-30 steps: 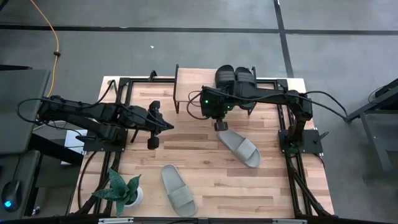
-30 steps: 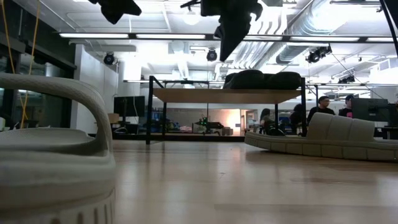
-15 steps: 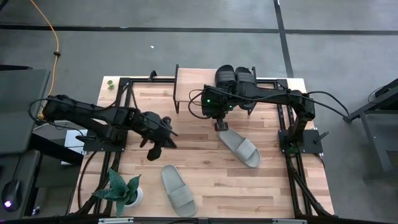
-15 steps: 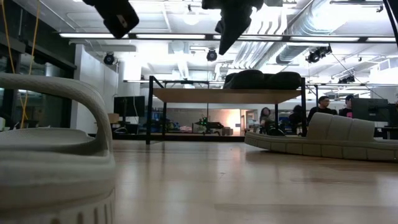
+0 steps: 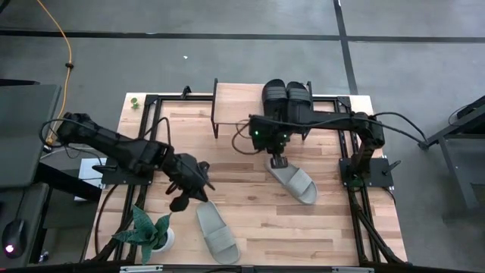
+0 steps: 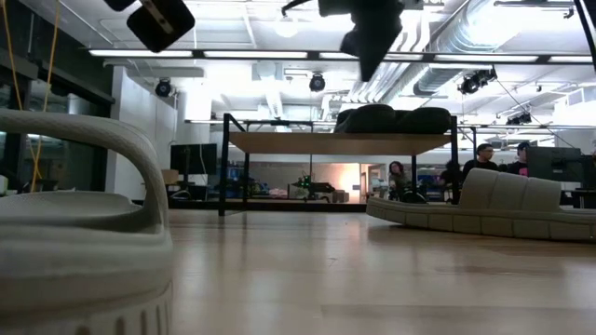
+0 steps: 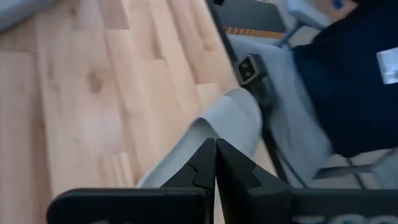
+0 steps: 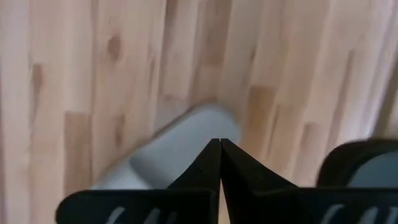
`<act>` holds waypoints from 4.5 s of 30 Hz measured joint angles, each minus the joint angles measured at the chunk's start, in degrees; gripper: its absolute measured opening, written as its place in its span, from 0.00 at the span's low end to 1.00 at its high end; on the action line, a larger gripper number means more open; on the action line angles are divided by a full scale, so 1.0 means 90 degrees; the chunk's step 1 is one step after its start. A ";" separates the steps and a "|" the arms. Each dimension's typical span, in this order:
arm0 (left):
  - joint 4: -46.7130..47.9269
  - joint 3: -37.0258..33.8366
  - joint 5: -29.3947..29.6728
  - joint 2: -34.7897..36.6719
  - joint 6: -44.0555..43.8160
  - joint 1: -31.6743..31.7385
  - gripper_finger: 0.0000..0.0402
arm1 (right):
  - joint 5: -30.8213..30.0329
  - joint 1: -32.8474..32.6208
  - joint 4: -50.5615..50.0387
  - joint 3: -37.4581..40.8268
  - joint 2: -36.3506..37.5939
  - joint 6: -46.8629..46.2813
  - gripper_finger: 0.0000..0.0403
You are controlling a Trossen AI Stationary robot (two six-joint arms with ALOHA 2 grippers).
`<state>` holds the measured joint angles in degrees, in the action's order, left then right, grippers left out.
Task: Pick and place slides into the shelf
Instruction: Put the right gray slide on the shelf
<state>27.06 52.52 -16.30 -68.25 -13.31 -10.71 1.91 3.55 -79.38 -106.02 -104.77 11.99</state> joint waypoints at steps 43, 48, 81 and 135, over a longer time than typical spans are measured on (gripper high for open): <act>-0.1248 0.0002 0.2258 0.0024 0.0947 -0.0269 0.00 | -0.2722 -0.3645 0.1561 0.4692 0.2688 -0.3975 0.31; -0.1333 0.0002 0.2441 0.0024 0.0953 -0.0266 0.00 | -0.3312 -0.4242 0.1746 0.5340 0.2946 -0.4358 0.31; -0.1424 0.0002 0.2558 0.0024 0.0946 -0.0269 0.00 | -0.4517 -0.5568 0.3469 0.7130 0.2926 -0.5645 0.31; -0.1483 0.0002 0.2655 0.0024 0.0944 -0.0269 0.00 | -0.5162 -0.5561 0.3912 0.7421 0.1967 -0.5976 0.31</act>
<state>13.72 52.53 7.60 -68.03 -4.82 -13.13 -44.54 -46.50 -44.17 -39.22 -87.07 -41.80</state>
